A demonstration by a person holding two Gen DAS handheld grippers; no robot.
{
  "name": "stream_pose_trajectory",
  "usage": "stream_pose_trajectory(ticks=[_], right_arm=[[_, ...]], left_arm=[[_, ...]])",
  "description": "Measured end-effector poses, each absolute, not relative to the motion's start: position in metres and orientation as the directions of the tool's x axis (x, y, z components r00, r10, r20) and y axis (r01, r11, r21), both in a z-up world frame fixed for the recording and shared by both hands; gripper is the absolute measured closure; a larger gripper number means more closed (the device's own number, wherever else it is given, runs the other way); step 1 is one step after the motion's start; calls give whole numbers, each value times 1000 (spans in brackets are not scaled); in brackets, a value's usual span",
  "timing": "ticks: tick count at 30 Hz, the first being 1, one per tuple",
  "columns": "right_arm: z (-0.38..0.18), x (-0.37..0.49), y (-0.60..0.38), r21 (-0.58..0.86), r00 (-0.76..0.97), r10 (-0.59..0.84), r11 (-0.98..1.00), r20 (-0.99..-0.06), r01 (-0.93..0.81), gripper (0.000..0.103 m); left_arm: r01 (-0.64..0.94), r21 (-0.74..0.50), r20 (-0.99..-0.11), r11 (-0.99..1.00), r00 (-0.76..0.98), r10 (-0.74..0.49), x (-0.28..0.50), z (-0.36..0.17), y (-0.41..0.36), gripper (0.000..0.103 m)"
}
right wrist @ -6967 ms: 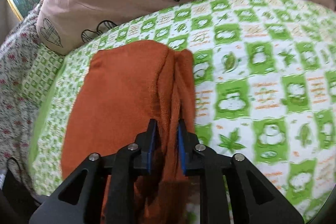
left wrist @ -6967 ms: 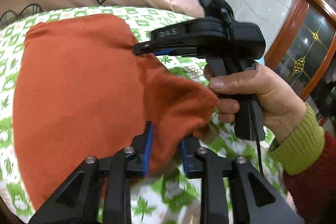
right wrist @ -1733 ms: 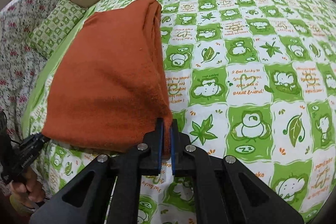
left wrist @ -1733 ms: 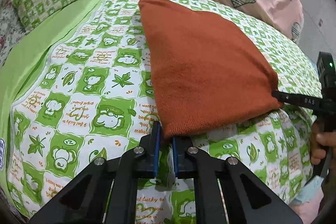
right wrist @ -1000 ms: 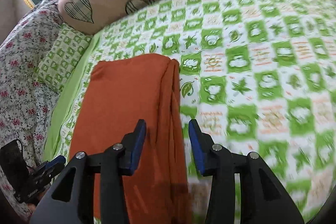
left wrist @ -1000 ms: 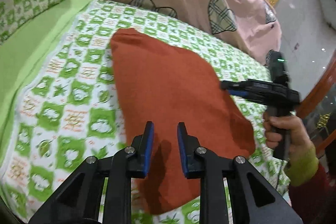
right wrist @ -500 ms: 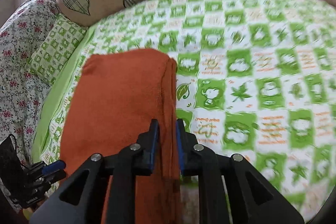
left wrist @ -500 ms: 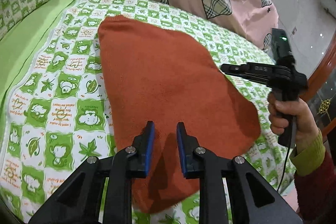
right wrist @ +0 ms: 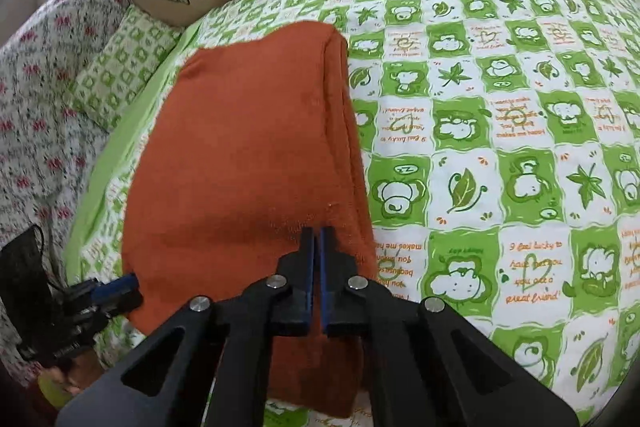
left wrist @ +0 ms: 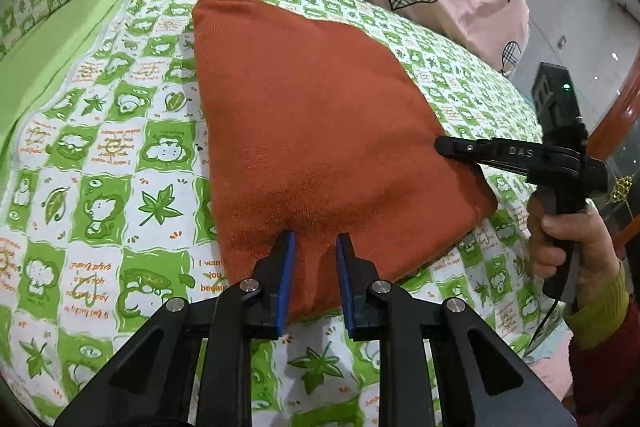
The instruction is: Fold small clothes
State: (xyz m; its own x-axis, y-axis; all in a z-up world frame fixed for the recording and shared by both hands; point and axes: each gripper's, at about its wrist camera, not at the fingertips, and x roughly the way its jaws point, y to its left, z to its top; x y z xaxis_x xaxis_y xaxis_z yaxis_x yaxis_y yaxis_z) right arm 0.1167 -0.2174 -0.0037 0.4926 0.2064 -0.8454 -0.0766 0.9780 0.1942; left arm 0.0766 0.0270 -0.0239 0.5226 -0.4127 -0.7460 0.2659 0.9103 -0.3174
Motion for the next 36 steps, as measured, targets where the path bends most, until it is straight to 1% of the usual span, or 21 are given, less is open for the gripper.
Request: stream_pose_trajectory(ticks=[2, 5, 7, 9, 10, 13, 17, 22, 24, 27, 29, 30, 31, 32, 33, 34, 35, 36], right_arm=[[8, 104, -211, 182, 512, 203, 979, -835, -92, 97], [20, 81, -205, 187, 526, 229, 973, -819, -133, 97], [14, 65, -206, 174, 513, 219, 975, -830, -135, 97], [-4, 58, -210, 128, 480, 167, 985, -861, -114, 97], [-15, 57, -214, 130, 467, 161, 987, -869, -100, 98], [-20, 54, -224, 180, 496, 196, 980, -846, -81, 100], [-21, 52, -216, 112, 513, 147, 989, -846, -98, 100], [-19, 49, -220, 125, 525, 147, 989, -838, -77, 100], [-15, 42, -218, 123, 533, 136, 991, -835, -61, 97], [-8, 27, -213, 117, 550, 124, 992, -826, -48, 97], [-5, 18, -209, 95, 556, 105, 994, -824, -46, 96], [-3, 14, -208, 93, 561, 101, 995, -822, -43, 95], [-1, 8, -207, 98, 568, 102, 994, -817, -38, 92], [1, 5, -207, 104, 574, 106, 994, -812, -37, 80], [4, 0, -206, 108, 582, 109, 994, -806, -37, 72], [6, -4, -204, 105, 590, 107, 994, -801, -38, 55], [8, -9, -202, 97, 600, 104, 994, -793, -43, 48], [9, -14, -200, 89, 609, 100, 995, -787, -48, 48]], left_arm=[[267, -324, -744, 908, 521, -418, 72, -21, 28, 81], [268, -332, -743, 904, 516, -426, 62, -22, 31, 80], [262, -337, -746, 904, 512, -426, 58, -28, 33, 80], [250, -346, -744, 904, 514, -426, 57, -32, 34, 80], [246, -347, -743, 905, 517, -425, 57, -32, 33, 80], [244, -325, -747, 913, 526, -407, 57, -32, 29, 80], [243, -303, -748, 922, 538, -388, 55, -33, 27, 80], [212, -276, -753, 937, 558, -348, 48, -29, 26, 80], [177, -261, -750, 949, 582, -315, 40, -26, 27, 79], [154, -246, -751, 957, 594, -289, 27, -22, 26, 72], [145, -222, -756, 964, 599, -264, 18, -21, 24, 60], [140, -211, -758, 967, 601, -253, 14, -20, 23, 57], [138, -204, -760, 969, 602, -246, 11, -19, 23, 55], [137, -199, -761, 970, 602, -241, 7, -18, 23, 54], [137, -196, -762, 971, 602, -238, 5, -17, 24, 53], [133, -187, -763, 973, 604, -229, 1, -16, 24, 49], [130, -178, -764, 975, 606, -220, -2, -16, 25, 44], [126, -164, -767, 978, 608, -206, -5, -15, 25, 42]])
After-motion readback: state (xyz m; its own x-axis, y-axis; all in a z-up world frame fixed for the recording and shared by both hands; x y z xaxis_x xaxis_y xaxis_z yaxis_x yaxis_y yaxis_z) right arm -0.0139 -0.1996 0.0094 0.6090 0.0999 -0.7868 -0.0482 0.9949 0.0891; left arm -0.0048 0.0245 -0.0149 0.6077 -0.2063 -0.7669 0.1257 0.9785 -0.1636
